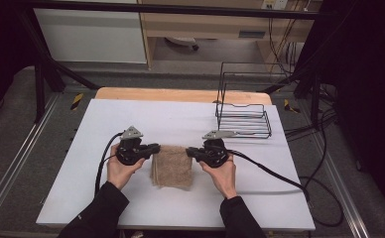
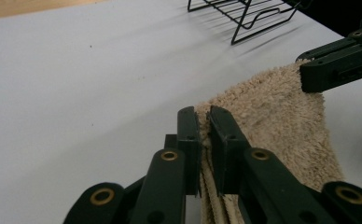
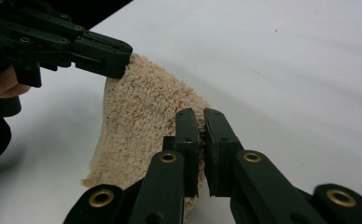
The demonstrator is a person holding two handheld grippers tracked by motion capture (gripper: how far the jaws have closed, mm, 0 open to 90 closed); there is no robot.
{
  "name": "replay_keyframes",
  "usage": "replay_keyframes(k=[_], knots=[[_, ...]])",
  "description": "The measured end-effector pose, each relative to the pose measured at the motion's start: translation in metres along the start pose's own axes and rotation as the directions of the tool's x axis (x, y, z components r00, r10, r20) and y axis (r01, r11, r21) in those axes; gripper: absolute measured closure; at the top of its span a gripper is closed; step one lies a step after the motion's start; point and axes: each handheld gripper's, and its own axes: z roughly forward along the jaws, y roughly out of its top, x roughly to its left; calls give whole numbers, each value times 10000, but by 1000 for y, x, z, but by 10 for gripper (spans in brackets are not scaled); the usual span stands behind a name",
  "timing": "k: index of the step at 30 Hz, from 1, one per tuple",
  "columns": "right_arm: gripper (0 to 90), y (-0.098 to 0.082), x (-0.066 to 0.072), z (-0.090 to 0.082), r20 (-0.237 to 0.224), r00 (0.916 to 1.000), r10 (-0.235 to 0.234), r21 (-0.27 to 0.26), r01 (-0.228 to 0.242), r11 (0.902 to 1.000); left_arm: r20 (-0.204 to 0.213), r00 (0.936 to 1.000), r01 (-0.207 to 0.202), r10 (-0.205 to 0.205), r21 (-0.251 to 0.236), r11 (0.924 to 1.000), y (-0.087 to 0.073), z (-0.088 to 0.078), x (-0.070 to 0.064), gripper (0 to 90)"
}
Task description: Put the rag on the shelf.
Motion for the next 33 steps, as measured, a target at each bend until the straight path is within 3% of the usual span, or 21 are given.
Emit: replay_keyframes(k=[17, 25, 33], knots=[[851, 11, 5, -34, -81, 9984, -556, -848, 547, 9949, -11, 9981, -613, 614, -886, 9942, 15, -20, -24, 824], [852, 16, 9, -47, 2, 9957, -931, -1171, 924, 9888, -117, 9981, -612, 602, -1274, 9900, 20, -23, -33, 824], [853, 20, 11, -61, 165, 9935, -1128, -1524, 1140, 9817, -167, 9976, -697, 678, -1828, 9807, 26, -24, -41, 824]])
